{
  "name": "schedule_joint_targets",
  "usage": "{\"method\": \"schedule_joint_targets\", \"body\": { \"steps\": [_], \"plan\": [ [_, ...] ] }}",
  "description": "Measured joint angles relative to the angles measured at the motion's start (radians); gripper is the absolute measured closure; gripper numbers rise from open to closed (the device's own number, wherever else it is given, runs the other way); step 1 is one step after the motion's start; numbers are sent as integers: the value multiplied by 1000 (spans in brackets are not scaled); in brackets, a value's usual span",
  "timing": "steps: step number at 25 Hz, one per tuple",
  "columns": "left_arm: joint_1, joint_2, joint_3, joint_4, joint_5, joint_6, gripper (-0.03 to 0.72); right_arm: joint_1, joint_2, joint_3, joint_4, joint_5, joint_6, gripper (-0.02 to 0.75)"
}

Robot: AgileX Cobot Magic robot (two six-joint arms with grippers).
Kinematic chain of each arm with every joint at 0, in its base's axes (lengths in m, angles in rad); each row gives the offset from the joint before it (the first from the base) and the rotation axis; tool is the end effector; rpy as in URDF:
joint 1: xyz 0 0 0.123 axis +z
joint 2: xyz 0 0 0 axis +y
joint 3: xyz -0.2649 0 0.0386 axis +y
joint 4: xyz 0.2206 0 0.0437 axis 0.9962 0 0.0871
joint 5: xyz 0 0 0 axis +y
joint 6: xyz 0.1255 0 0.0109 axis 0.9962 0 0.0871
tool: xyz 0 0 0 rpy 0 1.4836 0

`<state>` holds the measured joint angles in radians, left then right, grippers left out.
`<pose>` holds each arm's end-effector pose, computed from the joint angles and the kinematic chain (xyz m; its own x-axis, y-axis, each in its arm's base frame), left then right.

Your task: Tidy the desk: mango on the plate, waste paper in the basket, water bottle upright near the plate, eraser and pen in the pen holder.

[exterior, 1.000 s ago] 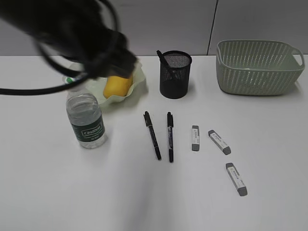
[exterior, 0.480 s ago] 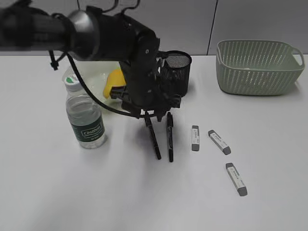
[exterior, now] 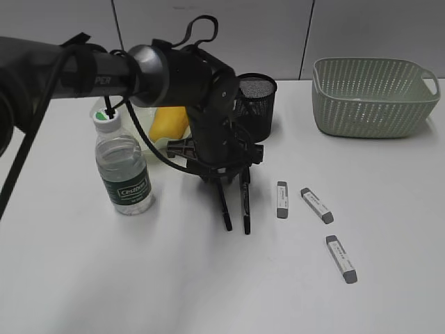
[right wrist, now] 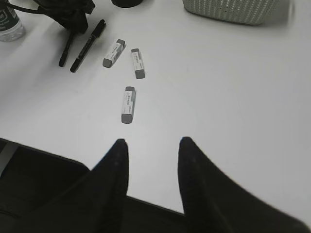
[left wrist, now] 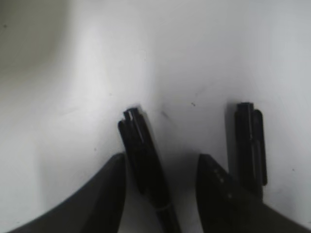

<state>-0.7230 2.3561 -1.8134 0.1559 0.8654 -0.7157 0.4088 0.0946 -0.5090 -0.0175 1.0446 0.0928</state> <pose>0.3530 -0.2916 0.0855 -0.9585 0.0826 -0.2728 0.1006 0.9935 -0.0524 0.0302 0.0110 0.2501 -0.5048 -0.1272 -0.8538 -0.3444 0.9366 0.0641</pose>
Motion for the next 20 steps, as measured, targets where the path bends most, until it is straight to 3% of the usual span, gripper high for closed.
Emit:
{"method": "schedule_joint_targets", "body": {
  "steps": [7, 11, 17, 20],
  "plan": [
    [0, -3, -1, 37, -6, 0, 580, 0, 0, 0, 0, 0, 0, 453],
    [-15, -65, 1, 166, -117, -12, 581, 0, 0, 0, 0, 0, 0, 453],
    [-17, -236, -1, 405, -634, -15, 581, 0, 0, 0, 0, 0, 0, 453],
    [21, -233, -1, 490, -927, -15, 581, 0, 0, 0, 0, 0, 0, 453]
  ]
}}
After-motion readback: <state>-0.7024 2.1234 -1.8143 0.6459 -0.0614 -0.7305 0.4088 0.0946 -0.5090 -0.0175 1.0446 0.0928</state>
